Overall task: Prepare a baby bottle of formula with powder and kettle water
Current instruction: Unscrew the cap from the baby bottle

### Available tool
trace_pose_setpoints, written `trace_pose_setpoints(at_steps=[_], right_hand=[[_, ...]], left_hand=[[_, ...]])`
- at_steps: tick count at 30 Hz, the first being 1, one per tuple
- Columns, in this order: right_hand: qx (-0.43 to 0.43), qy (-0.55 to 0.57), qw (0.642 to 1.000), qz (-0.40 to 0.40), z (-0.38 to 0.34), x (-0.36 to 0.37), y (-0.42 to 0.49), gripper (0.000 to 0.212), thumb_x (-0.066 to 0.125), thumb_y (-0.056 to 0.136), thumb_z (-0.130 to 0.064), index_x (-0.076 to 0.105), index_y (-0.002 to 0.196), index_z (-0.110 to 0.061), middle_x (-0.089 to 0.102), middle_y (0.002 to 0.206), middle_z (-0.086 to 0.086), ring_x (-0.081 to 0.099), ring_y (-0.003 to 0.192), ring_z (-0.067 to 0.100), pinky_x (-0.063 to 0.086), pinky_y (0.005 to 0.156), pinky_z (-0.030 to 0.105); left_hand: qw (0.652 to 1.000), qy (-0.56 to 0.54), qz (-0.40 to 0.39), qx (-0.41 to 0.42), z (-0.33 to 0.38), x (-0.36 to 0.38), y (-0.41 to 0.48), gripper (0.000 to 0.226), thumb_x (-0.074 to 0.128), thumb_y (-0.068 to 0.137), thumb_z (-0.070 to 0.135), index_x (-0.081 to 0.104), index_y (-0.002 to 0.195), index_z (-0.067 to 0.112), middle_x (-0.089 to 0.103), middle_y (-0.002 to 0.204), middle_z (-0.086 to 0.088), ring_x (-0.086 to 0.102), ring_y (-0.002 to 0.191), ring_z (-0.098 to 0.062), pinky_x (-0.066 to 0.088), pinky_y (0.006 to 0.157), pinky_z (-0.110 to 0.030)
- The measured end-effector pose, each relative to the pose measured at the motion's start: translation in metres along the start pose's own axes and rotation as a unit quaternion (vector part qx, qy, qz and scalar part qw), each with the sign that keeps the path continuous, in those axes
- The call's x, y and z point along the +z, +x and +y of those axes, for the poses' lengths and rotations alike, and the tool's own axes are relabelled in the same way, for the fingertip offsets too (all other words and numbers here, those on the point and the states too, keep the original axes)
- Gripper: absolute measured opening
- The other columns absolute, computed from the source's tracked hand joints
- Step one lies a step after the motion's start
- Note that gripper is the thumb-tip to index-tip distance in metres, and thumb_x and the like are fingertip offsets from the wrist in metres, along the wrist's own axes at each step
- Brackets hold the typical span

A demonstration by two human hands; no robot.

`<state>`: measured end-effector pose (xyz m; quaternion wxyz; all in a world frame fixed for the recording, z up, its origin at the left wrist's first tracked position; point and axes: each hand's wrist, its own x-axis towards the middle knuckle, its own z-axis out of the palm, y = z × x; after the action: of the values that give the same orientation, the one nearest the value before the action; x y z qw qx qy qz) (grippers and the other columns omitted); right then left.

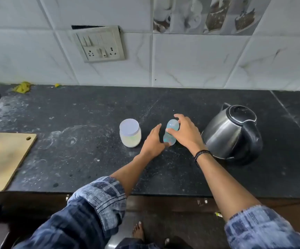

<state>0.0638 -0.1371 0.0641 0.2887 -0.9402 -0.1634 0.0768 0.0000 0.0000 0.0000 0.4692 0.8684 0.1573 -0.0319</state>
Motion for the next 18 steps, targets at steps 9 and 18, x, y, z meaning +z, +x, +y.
trace_pose_setpoints(at_steps=[9, 18], right_hand=[[-0.023, -0.017, 1.000, 0.002, 0.014, 0.005, 0.011, 0.048, 0.081, 0.089, -0.037, 0.057, 0.130, -0.028, 0.065, 0.123, -0.001, 0.066, 0.108, 0.025, 0.051, 0.075, 0.034], [-0.073, 0.001, 0.997, -0.027, 0.030, 0.009, 0.017, 0.050, 0.083, 0.085, -0.033, 0.040, 0.109, -0.034, 0.058, 0.103, -0.010, 0.060, 0.090, 0.019, 0.049, 0.065, 0.032]], left_hand=[[0.998, -0.065, 0.006, 0.012, 0.000, 0.018, 0.014, 0.078, 0.082, 0.082, 0.022, 0.045, 0.151, 0.028, 0.057, 0.144, 0.008, 0.055, 0.129, -0.014, 0.047, 0.109, -0.040], [0.985, -0.142, 0.094, -0.041, 0.003, 0.048, 0.019, 0.058, 0.077, 0.085, 0.015, 0.055, 0.138, 0.024, 0.065, 0.120, 0.012, 0.063, 0.109, -0.007, 0.052, 0.088, -0.021]])
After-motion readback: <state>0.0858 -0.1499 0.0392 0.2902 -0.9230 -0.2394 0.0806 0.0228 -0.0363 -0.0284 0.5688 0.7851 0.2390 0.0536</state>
